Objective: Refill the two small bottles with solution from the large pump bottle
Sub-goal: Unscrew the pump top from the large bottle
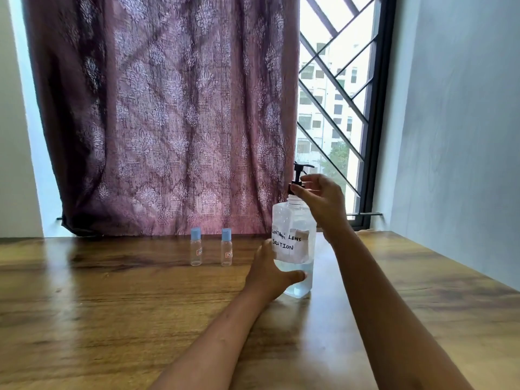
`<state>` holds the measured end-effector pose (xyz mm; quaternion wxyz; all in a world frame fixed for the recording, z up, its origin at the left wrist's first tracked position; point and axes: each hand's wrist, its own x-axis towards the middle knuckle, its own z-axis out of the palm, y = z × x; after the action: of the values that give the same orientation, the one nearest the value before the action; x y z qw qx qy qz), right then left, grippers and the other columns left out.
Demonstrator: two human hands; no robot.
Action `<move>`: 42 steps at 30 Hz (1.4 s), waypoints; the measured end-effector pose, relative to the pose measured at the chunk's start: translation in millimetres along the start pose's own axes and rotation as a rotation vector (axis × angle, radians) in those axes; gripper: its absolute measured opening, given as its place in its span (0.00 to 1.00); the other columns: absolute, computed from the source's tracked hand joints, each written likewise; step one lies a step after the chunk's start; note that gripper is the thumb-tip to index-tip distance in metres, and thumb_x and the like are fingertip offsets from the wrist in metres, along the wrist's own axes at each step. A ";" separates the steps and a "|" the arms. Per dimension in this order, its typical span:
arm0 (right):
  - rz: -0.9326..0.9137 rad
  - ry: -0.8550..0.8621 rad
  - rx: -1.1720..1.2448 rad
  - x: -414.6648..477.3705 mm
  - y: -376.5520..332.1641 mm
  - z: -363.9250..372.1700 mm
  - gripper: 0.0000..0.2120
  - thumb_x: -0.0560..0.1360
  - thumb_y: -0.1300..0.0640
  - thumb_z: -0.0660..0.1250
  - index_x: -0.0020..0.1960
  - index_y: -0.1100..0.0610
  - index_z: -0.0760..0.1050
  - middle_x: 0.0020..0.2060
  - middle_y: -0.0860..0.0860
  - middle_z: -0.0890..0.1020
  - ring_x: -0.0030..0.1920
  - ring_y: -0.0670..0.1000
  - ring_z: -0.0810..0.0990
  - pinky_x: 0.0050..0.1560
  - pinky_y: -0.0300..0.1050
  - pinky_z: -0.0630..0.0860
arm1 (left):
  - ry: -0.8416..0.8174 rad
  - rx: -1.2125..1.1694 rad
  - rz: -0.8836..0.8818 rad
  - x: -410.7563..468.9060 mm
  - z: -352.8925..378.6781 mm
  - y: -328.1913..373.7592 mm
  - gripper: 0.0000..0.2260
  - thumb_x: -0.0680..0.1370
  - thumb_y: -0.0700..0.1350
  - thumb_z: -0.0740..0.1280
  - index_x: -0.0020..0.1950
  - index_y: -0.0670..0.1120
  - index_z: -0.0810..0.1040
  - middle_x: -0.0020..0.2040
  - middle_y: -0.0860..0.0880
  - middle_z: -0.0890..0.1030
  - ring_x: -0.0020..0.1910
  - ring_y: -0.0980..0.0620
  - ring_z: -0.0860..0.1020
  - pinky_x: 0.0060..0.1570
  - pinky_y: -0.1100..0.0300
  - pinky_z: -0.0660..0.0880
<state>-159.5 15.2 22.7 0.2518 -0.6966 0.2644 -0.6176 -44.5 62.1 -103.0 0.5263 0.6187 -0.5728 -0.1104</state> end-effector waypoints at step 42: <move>-0.254 0.154 0.140 37.5 -150.9 -63.8 0.12 0.68 0.67 0.71 0.52 0.62 0.78 0.45 0.54 0.82 0.46 0.49 0.79 0.56 0.50 0.76 | 0.242 0.093 -0.116 -15.8 -49.6 56.0 0.20 0.77 0.51 0.66 0.65 0.44 0.70 0.64 0.39 0.70 0.62 0.40 0.71 0.62 0.49 0.70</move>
<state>-210.6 98.8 159.3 0.1988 -0.6555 0.1491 -0.7131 -46.1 113.0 -45.9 0.5552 0.6831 -0.4729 -0.0385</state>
